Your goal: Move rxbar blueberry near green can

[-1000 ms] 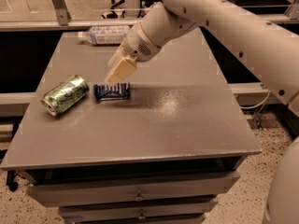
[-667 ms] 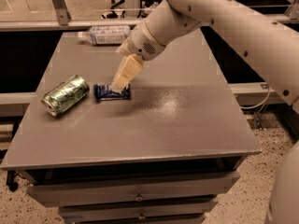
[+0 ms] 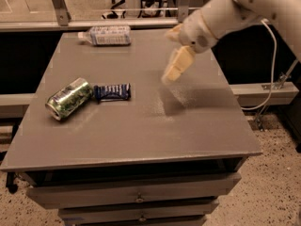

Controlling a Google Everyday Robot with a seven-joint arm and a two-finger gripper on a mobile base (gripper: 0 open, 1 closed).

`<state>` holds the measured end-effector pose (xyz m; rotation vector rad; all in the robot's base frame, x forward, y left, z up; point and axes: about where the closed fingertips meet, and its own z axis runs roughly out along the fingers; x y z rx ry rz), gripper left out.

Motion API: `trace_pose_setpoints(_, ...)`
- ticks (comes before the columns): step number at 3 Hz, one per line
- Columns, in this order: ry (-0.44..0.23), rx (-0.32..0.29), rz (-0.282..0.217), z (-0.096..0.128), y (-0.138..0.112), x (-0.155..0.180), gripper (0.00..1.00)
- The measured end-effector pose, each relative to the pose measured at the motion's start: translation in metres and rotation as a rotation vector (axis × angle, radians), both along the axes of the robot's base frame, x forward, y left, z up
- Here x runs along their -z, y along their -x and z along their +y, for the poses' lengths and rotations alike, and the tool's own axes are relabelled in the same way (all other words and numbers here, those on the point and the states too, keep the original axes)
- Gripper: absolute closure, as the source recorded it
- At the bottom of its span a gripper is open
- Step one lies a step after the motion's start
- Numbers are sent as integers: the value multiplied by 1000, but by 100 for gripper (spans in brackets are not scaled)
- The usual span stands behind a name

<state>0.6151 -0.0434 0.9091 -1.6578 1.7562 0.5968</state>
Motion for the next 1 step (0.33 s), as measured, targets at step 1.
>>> trace_pose_setpoints(1, -64, 77, -18, -90, -5, -8, 0)
